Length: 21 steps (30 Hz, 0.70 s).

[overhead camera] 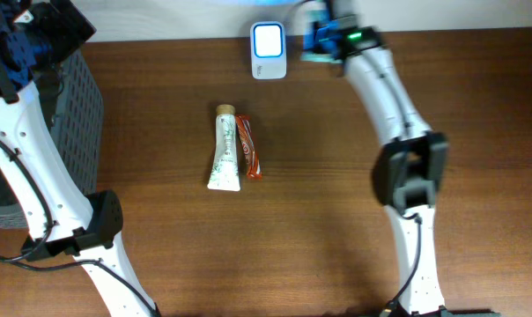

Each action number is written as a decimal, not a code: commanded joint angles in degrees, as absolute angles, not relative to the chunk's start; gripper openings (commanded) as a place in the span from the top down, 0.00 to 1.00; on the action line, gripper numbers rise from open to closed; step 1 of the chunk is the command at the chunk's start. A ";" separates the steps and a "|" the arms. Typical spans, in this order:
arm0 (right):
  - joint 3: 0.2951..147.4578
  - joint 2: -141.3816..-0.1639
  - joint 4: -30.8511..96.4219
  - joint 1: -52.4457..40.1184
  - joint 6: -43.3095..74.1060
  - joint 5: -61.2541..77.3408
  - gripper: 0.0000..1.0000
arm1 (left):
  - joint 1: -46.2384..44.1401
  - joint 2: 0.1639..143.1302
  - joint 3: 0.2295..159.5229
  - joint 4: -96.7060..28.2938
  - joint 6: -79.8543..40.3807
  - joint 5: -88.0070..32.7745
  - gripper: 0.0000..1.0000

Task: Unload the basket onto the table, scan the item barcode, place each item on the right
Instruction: 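Hold the wipe pack up to the scanner with the right gripper, then carry the wipe pack right and drop it at the table edge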

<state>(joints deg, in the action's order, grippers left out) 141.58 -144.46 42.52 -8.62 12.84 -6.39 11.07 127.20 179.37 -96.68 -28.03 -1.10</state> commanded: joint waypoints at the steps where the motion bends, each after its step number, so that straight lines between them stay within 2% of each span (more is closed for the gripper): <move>1: 142.74 -137.93 48.25 2.15 14.06 -8.67 0.81 | 11.53 126.06 179.61 -96.71 -27.11 -1.28 0.01; 6: 142.65 -138.58 63.37 18.90 14.06 -8.67 0.82 | 11.53 126.06 179.63 -96.71 -27.11 -1.28 0.01; 10: 142.65 -139.15 69.14 29.34 14.06 -8.69 0.82 | 11.53 126.08 179.63 -96.71 -27.11 -1.28 0.01; 16: 140.92 -139.24 70.67 39.83 12.43 -12.36 0.78 | 11.53 126.08 179.63 -96.71 -27.11 -1.28 0.01; 21: 132.62 -139.24 65.19 43.94 11.05 -17.21 0.76 | 11.53 126.06 179.63 -96.68 -27.11 -1.28 0.01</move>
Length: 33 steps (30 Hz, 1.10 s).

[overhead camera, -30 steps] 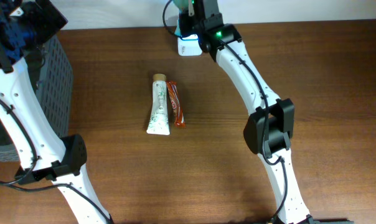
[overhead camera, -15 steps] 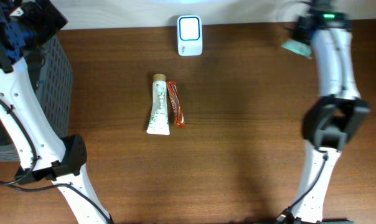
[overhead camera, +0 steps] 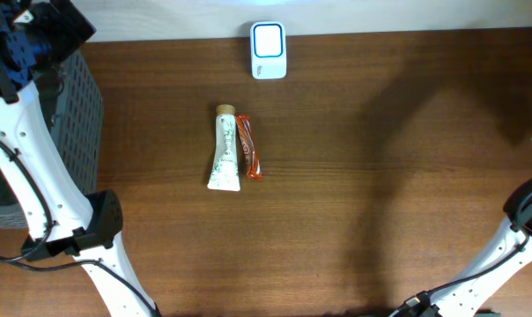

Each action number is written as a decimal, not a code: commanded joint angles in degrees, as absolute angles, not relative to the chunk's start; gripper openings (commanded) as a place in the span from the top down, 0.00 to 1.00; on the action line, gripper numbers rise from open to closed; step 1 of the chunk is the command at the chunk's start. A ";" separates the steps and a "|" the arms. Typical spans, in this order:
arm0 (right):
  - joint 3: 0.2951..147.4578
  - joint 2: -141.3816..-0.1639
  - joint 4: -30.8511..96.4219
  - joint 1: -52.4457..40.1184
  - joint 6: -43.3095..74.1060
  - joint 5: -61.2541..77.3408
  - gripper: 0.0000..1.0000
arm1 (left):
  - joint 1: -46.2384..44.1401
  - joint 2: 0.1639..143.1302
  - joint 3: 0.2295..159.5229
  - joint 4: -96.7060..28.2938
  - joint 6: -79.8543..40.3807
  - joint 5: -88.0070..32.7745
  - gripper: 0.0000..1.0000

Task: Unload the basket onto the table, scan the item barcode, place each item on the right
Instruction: 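Carry the wipe pack right and drop it at the table edge, then reach the right gripper to the orange snack bar and grasp it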

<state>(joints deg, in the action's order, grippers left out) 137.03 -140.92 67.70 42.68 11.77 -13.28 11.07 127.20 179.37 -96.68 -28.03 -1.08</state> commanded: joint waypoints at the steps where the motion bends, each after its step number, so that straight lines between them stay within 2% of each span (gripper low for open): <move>1: 131.20 -139.24 63.96 44.38 11.49 -17.32 0.76 | 11.53 126.08 179.63 -96.71 -27.11 -1.28 0.01; 5: 125.86 -139.24 59.55 46.09 16.80 -20.23 0.72 | 11.53 126.08 179.63 -96.71 -27.11 -1.28 0.01; 10: 124.27 -139.26 55.42 46.57 17.02 -16.64 0.64 | 11.53 126.08 179.63 -96.71 -27.11 -1.28 0.01; 11: 124.27 -139.26 54.76 46.46 17.02 -13.47 0.56 | 11.53 126.08 179.63 -96.68 -27.11 -1.28 0.01; 12: 124.29 -139.26 54.52 46.17 17.02 -10.85 0.41 | 11.53 126.08 179.61 -96.71 -27.11 -1.28 0.01; 15: 125.36 -139.02 55.40 44.95 16.97 -3.33 0.20 | 11.53 126.06 179.63 -96.71 -27.11 -1.28 0.01; 17: 128.73 -137.67 58.50 43.79 17.06 -3.16 0.12 | 11.53 126.06 179.63 -96.71 -27.11 -1.28 0.01; 20: 135.81 -134.65 63.35 41.32 17.04 -2.35 0.10 | 11.53 126.06 179.63 -96.71 -27.11 -1.28 0.01; 22: 141.86 -132.64 67.88 38.44 16.62 4.14 0.07 | 11.53 126.06 179.61 -96.71 -27.11 -1.28 0.01; 28: 147.85 -131.57 78.17 27.75 12.21 33.71 0.07 | 11.53 126.08 179.63 -96.71 -27.11 -1.28 0.01; 30: 146.21 -131.61 83.13 21.17 7.77 34.50 0.07 | 11.53 126.08 179.63 -96.68 -27.11 -1.28 0.01; 32: 143.24 -131.63 84.20 14.33 2.68 33.74 0.01 | 11.53 126.06 179.63 -96.71 -27.14 -1.28 0.01; 33: 141.29 -131.63 83.81 10.94 1.43 33.56 0.01 | 11.53 126.08 179.63 -96.71 -27.11 -1.28 0.01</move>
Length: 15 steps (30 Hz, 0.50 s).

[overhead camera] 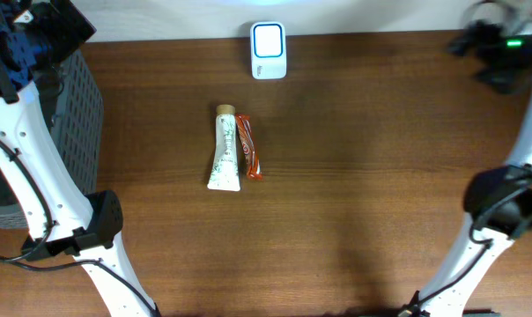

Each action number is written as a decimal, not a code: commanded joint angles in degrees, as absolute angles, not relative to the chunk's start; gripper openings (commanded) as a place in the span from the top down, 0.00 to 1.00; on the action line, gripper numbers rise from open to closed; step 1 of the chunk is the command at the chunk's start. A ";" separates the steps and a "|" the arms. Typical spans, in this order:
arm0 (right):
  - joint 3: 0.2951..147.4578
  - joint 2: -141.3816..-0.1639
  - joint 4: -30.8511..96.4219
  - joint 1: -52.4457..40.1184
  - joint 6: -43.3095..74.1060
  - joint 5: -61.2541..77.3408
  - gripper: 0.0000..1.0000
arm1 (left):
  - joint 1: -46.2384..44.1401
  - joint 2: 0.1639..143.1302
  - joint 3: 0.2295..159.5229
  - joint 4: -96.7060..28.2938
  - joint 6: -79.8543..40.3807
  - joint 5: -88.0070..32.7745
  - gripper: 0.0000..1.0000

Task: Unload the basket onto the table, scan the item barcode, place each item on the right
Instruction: 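Reach the right gripper to the orange snack bar and grasp it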

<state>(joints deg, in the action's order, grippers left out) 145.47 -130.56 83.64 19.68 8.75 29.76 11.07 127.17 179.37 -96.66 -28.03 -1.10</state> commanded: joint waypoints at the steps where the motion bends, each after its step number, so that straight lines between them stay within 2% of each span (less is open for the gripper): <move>1: 139.39 -131.63 83.15 8.10 1.28 32.95 0.01 | 11.53 126.06 179.63 -96.71 -27.11 -1.28 0.01; 6: 123.74 -131.63 69.89 -8.84 5.72 26.83 0.02 | 11.53 126.08 179.63 -96.71 -27.11 -1.28 0.01; 7: 120.33 -131.63 65.95 -12.08 8.43 25.08 0.05 | 11.53 126.06 179.63 -96.71 -27.11 -1.28 0.01; 12: 112.25 -131.63 53.74 -21.91 12.78 23.97 0.09 | 11.53 126.08 179.63 -96.71 -27.11 -1.28 0.01; 15: 111.72 -131.63 52.69 -25.82 13.02 18.65 0.17 | 11.53 126.08 179.61 -96.71 -27.11 -1.28 0.01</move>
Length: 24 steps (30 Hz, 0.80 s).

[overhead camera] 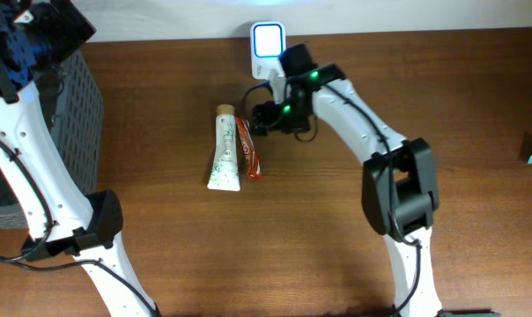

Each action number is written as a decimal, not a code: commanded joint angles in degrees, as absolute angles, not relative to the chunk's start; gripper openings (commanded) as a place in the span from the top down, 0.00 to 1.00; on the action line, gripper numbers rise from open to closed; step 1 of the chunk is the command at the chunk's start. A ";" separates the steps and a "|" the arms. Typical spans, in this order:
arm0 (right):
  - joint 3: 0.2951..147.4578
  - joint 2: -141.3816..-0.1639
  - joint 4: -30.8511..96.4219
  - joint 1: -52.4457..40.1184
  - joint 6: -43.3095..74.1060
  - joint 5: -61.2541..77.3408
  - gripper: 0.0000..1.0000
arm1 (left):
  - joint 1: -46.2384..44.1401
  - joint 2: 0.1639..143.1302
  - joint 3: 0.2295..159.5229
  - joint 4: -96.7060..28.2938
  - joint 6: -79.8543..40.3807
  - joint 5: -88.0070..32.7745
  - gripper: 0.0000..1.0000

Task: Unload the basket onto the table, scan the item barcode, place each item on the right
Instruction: 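Reach the right gripper to the orange snack bar and grasp it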

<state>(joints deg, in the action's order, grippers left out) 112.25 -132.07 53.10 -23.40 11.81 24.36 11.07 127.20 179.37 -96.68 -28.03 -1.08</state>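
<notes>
A white tube (224, 151) and an orange wrapped bar (248, 148) lie side by side in the middle of the table. The white scanner (267, 39) with its lit window stands at the back edge. My right gripper (261, 118) hovers just right of the bar's upper end, below the scanner, with the wrist covering the scanner's lower right corner. Its fingers are too dark to show whether they are open or shut. My left gripper (19, 46) stays high at the far left over the basket, and its fingers cannot be made out.
A grey mesh basket (79, 110) stands at the left edge under the left arm. A small teal item lies at the right edge of the table. The right arm's elbow (398, 180) hangs over the table's right half.
My right arm was at the back right corner of the table and now reaches to the middle, gripper beside the orange bar. The teal item shows again at the right edge. The left arm has not moved.
At first my right gripper was at the back beside the scanner with something teal by it. Then the arm was off to the right, with a teal item at the right edge. Later it was at the back right corner, and now it is by the bar and tube.
</notes>
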 commanded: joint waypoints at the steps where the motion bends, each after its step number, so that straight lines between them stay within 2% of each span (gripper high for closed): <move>1: 111.22 -131.63 52.71 -27.97 13.28 12.80 0.18 | 11.53 126.06 179.63 -96.71 -27.11 -1.28 0.01; 4: 109.40 -131.68 52.16 -31.11 17.10 2.94 0.22 | 11.53 126.08 179.63 -96.71 -27.11 -1.28 0.01; 5: 108.27 -131.72 51.07 -32.42 17.26 1.80 0.26 | 11.53 126.08 179.61 -96.71 -27.11 -1.28 0.01; 10: 104.86 -131.90 46.22 -36.12 18.59 -0.84 0.30 | 11.53 126.08 179.63 -96.71 -27.11 -1.28 0.01; 12: 104.77 -132.18 46.17 -37.43 20.27 -5.26 0.40 | 11.53 126.08 179.63 -96.71 -27.11 -1.28 0.01; 14: 104.77 -132.53 46.15 -37.98 20.25 -7.38 0.43 | 11.53 126.08 179.63 -96.71 -27.11 -1.28 0.01; 16: 104.77 -132.86 46.30 -38.20 20.29 -7.94 0.57 | 11.53 126.08 179.63 -96.71 -27.11 -1.28 0.01; 18: 105.03 -132.55 46.92 -37.78 20.51 -6.57 0.82 | 11.53 126.08 179.63 -96.71 -27.11 -1.28 0.01; 21: 106.54 -131.90 49.10 -35.22 20.49 0.14 0.96 | 11.53 126.08 179.61 -96.71 -27.11 -1.28 0.01; 24: 107.72 -131.83 52.10 -28.84 20.43 15.44 0.96 | 11.53 126.08 179.61 -96.71 -27.11 -1.28 0.01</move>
